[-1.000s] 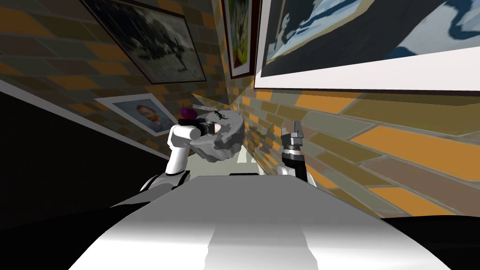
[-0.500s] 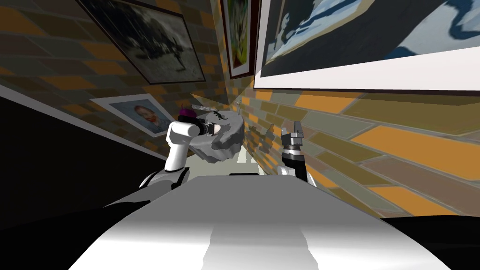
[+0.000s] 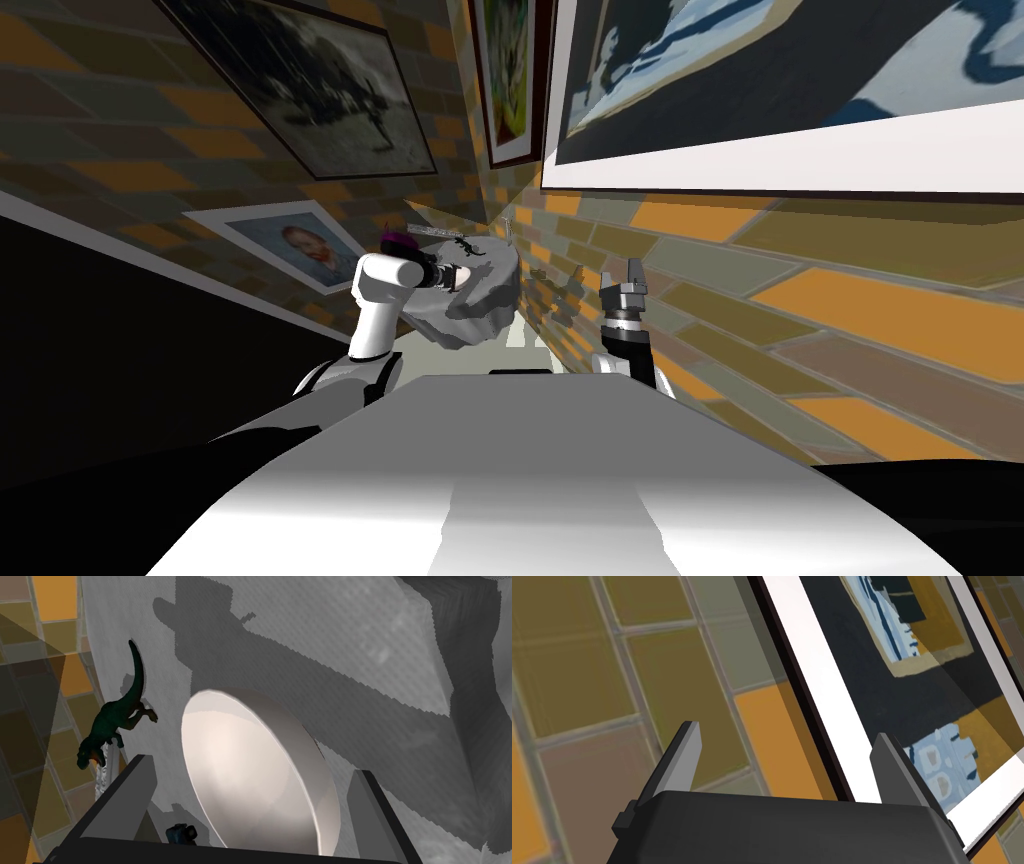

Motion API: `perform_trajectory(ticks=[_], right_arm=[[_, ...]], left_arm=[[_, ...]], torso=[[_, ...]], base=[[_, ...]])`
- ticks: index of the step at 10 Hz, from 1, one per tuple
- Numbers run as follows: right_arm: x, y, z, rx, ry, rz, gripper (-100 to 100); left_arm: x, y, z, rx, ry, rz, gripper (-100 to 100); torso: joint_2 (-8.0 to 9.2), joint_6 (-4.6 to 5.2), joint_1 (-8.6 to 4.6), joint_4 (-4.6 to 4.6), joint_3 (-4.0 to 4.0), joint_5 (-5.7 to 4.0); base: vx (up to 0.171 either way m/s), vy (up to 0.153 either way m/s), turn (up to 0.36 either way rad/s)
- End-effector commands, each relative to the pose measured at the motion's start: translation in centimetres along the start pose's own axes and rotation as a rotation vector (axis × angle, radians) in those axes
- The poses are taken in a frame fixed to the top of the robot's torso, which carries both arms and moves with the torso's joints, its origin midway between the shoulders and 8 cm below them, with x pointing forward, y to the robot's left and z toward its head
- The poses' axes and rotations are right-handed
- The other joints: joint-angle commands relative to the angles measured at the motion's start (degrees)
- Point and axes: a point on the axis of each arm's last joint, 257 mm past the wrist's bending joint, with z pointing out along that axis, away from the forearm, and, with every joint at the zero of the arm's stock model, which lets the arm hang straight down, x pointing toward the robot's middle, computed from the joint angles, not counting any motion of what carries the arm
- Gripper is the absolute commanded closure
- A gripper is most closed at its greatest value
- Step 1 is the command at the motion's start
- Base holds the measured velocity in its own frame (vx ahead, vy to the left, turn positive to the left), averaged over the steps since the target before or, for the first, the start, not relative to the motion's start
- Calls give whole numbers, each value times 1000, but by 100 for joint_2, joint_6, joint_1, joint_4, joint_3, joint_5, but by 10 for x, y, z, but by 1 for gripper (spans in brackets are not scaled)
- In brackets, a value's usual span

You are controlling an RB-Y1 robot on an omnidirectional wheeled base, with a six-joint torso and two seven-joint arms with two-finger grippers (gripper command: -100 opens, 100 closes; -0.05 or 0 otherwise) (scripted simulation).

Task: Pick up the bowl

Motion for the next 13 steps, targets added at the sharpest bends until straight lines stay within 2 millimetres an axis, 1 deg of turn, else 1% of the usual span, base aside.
perform_trajectory(ticks=[1, 8, 10, 11, 13], right_arm=[[0, 0, 0, 0, 0, 0, 0], [0, 0, 0, 0, 0, 0, 0], [0, 0, 0, 0, 0, 0, 0], [0, 0, 0, 0, 0, 0, 0], [0, 0, 0, 0, 0, 0, 0]], left_arm=[[-2, 6, -3, -45, 1, -9, -100], [-12, 37, -12, -219, -15, -38, -100], [-19, 52, -17, -297, -27, -60, -100], [-20, 55, -18, -311, -30, -59, -100], [-27, 72, -23, -384, -45, -79, -100]], torso=[[0, 0, 0, 0, 0, 0], [-5, 0, 7, -1, -3, 1], [-7, 0, 9, -1, -4, 2], [-11, 0, 13, -3, -6, 3], [-10, -1, 9, -2, -6, 3]], base=[[12, 13, -25], [19, 23, -22], [37, 39, -24], [35, 35, -13], [44, 41, -15]])
